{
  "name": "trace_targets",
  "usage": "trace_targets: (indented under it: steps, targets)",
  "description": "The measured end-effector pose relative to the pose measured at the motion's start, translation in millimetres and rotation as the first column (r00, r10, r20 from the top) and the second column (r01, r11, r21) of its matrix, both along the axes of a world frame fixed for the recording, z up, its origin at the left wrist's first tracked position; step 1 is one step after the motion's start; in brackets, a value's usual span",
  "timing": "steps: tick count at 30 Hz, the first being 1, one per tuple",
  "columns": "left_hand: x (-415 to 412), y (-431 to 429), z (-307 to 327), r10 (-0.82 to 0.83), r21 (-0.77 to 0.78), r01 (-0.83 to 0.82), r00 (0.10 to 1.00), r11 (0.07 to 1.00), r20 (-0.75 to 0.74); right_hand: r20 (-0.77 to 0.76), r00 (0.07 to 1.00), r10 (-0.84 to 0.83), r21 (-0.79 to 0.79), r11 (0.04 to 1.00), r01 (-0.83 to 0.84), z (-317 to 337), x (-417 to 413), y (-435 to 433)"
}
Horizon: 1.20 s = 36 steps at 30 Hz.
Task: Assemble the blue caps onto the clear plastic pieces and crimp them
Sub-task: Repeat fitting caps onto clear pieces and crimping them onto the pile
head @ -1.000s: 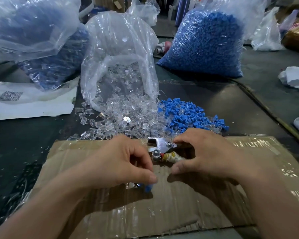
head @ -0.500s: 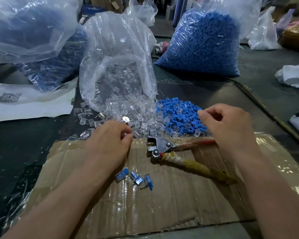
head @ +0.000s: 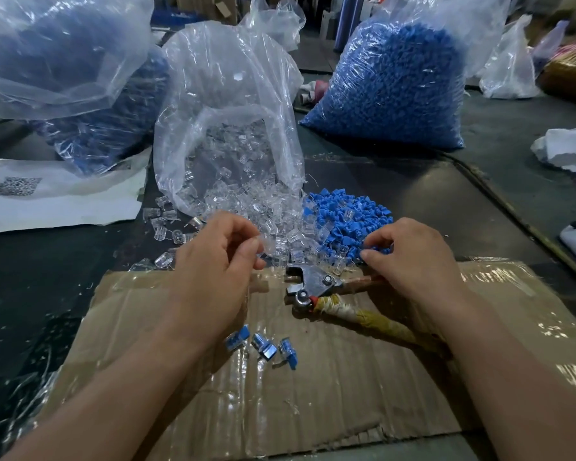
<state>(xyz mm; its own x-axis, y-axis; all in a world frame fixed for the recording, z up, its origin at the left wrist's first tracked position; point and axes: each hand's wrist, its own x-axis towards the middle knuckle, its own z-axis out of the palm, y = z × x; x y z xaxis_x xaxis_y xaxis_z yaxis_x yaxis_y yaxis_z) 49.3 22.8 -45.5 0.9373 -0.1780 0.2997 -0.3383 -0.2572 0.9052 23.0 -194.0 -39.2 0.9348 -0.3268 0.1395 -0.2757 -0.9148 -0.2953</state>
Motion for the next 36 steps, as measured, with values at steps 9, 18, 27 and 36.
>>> trace_targets:
  steps: [9, 18, 27, 36]
  targets:
    - [-3, 2, -1, -0.037, 0.053, 0.036, 0.999, 0.998, 0.014, 0.000, 0.998, 0.062, 0.002, 0.998, -0.062, -3, 2, 5]
    - [-2, 2, 2, -0.048, 0.148, 0.034, 0.994, 0.988, 0.095, -0.057, 0.986, 0.154, 0.002, 0.988, -0.154, 1, 1, 9]
    - [-6, 2, 4, -0.068, 0.073, 0.067, 0.998, 0.995, 0.016, -0.087, 0.979, 0.187, 0.000, 0.982, -0.187, 6, 0, 11]
    - [-4, 3, 4, -0.072, -0.007, 0.072, 0.987, 0.997, -0.141, 0.208, 0.946, 0.248, 0.263, 0.918, -0.298, 19, -14, 19]
